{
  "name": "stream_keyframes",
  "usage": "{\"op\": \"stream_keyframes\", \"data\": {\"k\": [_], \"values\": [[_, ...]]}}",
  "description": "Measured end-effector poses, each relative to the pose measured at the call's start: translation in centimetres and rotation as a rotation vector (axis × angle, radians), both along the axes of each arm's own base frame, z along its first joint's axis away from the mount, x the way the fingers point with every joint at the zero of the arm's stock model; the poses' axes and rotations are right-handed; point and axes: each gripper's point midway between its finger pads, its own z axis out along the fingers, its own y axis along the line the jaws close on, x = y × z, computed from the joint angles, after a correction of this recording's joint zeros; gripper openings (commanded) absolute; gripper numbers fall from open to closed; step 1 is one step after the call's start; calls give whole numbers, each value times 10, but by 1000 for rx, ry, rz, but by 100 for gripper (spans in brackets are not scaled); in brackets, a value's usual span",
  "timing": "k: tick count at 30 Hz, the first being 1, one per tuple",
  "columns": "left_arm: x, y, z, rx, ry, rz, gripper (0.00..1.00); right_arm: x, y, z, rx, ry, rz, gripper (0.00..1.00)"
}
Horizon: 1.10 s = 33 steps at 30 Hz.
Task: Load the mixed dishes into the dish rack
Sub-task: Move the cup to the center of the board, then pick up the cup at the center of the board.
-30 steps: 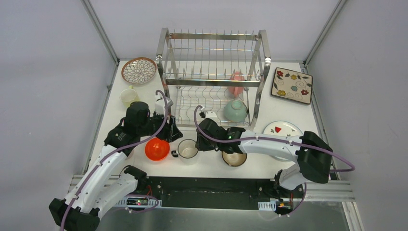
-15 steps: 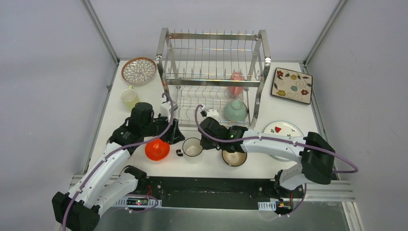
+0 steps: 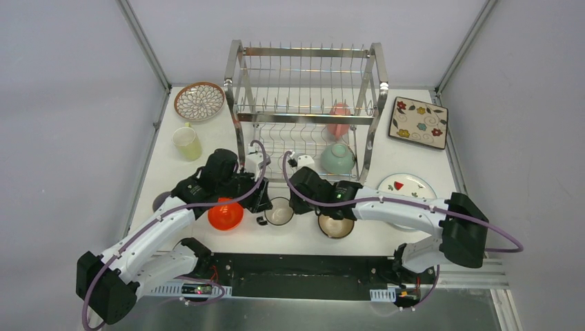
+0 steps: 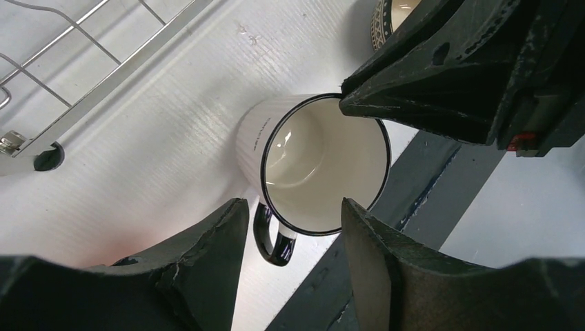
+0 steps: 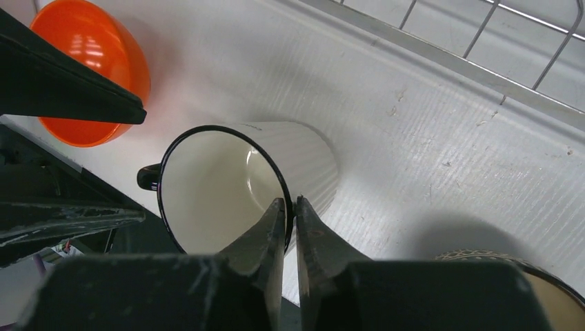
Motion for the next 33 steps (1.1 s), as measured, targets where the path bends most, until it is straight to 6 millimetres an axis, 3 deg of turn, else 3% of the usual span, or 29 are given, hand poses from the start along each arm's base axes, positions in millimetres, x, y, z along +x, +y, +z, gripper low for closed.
{"op": "stream_keyframes", "data": {"k": [4,11,22,33], "values": [[0,0,3,3,-24,1,54,1,-2,7,35,-20,-9,24],[-6,-8,9,21,-76,-49,52,1,-19,40,149,-79,-53,44],[-39,-42,15,65,-204,-319,52,-1,-69,81,324,-180,-180,49],[-63,-65,-19,185,-220,-507,52,0,-87,91,384,-211,-239,50]]}}
